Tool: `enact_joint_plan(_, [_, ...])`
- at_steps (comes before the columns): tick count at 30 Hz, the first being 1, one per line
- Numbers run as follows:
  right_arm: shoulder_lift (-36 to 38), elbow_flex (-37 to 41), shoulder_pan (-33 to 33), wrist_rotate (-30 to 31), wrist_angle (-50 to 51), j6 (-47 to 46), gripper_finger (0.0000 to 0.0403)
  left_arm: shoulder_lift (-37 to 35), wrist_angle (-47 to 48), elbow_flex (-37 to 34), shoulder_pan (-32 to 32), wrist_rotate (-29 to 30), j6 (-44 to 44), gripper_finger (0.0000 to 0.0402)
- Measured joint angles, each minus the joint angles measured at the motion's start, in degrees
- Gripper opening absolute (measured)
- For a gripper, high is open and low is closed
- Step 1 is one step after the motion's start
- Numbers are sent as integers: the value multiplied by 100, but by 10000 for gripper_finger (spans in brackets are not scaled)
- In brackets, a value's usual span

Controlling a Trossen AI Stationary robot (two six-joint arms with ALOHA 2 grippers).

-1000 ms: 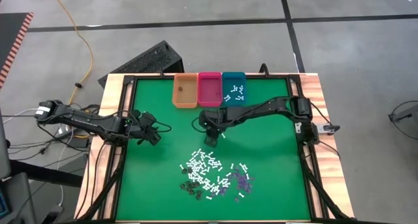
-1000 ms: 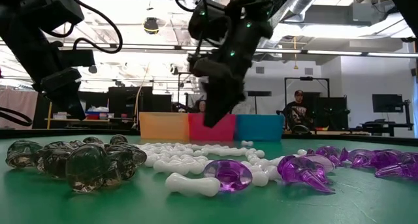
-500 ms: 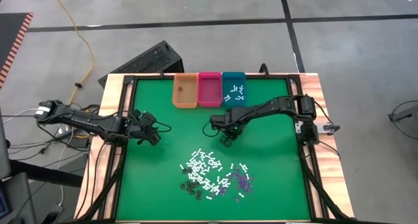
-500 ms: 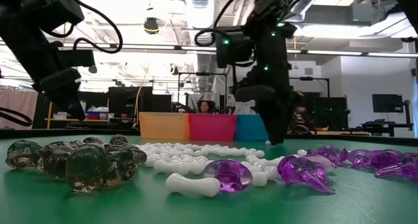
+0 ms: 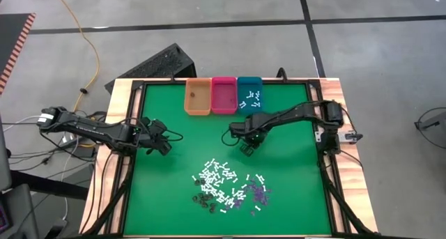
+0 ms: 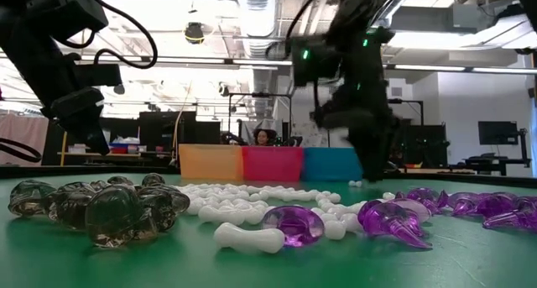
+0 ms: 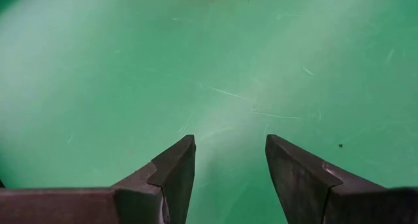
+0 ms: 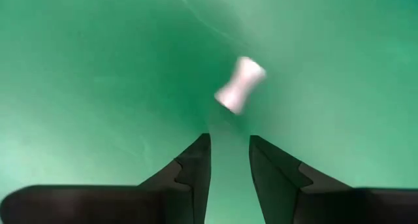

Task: Sort Halloween decoration
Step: Put the white bone toy into the blue bin

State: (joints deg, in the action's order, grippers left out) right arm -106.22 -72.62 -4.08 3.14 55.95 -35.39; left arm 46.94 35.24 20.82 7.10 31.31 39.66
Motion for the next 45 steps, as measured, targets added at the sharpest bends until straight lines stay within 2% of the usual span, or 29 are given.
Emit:
enact_joint_plan(3, [560, 42, -181, 22, -178, 289, 134, -1, 0, 0, 1, 0, 0, 179])
enact_joint_plan(6, [975, 452, -490, -77, -432, 488, 134, 2, -2, 0, -1, 0, 2, 179])
enact_joint_plan(10, [1310, 955, -815, -292, -1004, 193, 134, 0, -3, 0, -1, -2, 18, 179])
enact_joint_plan(14, [1264, 1269, -731, -341, -1297, -88, 134, 0, -3, 0, -1, 2, 24, 179])
enact_joint_plan(20, [1122, 1274, -559, -334, -1758, -257, 134, 2, -22, 0, -1, 50, 24, 179])
enact_joint_plan(26, [1124, 1275, -628, -312, -1758, -279, 134, 2, -26, 0, -1, 50, 25, 179])
enact_joint_plan(37, [1126, 1274, -640, -275, -1780, -497, 188, 1, -26, 0, -1, 59, 7, 179])
enact_joint_plan(45, [1126, 1274, -617, -171, -1965, -521, 179, 0, -26, 0, -1, 61, 9, 179])
